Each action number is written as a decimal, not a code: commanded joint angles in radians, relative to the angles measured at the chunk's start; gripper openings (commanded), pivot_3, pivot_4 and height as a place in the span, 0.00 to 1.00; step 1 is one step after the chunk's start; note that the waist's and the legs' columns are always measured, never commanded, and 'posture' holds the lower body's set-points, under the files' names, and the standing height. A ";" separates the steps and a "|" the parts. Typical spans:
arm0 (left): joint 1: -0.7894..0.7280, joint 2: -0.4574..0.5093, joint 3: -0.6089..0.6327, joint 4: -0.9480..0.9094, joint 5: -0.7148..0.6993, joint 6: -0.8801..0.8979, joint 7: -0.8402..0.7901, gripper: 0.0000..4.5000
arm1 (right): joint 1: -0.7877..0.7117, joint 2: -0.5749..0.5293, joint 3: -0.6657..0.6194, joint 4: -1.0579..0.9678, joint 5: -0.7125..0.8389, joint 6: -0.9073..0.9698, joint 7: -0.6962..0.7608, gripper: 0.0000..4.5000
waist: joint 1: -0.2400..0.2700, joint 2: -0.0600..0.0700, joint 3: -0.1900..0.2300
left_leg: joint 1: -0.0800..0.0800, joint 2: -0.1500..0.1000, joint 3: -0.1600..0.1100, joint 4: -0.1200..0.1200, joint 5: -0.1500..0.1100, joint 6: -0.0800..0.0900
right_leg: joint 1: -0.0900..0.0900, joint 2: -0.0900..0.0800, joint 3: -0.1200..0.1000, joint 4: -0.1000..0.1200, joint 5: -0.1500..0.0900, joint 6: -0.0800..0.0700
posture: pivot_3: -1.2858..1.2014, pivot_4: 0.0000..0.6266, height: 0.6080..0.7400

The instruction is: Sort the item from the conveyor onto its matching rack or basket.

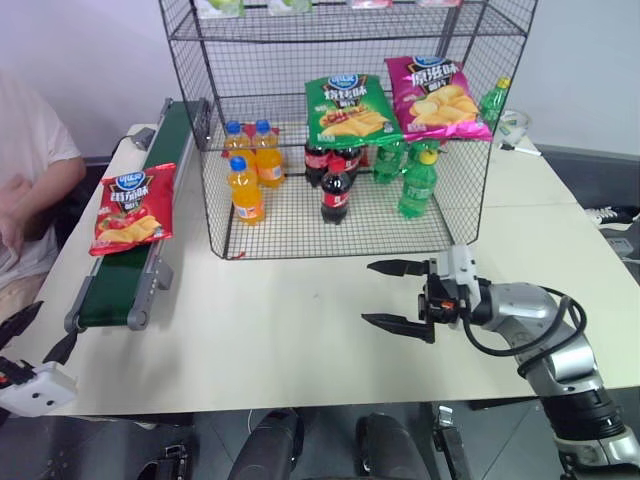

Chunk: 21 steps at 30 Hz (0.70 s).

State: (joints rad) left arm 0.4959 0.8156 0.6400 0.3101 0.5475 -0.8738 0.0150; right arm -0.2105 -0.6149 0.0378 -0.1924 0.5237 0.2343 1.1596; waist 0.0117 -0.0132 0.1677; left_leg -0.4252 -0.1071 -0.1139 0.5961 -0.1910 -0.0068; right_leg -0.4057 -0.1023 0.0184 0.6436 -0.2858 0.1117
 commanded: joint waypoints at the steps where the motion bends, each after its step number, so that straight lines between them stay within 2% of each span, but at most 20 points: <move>1: 0.000 0.028 -0.007 0.008 0.004 0.011 0.040 0.82 | -0.012 0.005 -0.011 -0.008 0.000 -0.020 0.003 1.00 | 0.000 0.000 0.000 | 0.000 0.000 0.000 0.000 0.000 0.000 | 0.000 0.000 0.000 0.000 0.000 0.000 | 0.52 0.24 1.00; 21: -0.053 0.035 -0.153 0.016 0.001 0.081 0.073 0.82 | -0.023 0.003 0.003 -0.026 0.012 0.008 0.029 1.00 | -0.001 -0.001 0.000 | 0.001 0.000 0.000 0.001 0.000 0.000 | 0.000 0.000 0.000 0.002 0.001 0.002 | 0.52 0.24 1.00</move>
State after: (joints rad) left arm 0.4439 0.8330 0.4816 0.3327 0.5587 -0.8045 0.0692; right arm -0.2190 -0.6134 0.0537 -0.1937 0.5251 0.2492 1.1866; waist 0.0108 -0.0140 0.1673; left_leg -0.4245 -0.1071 -0.1139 0.5966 -0.1909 -0.0069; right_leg -0.4057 -0.1019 0.0182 0.6461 -0.2847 0.1136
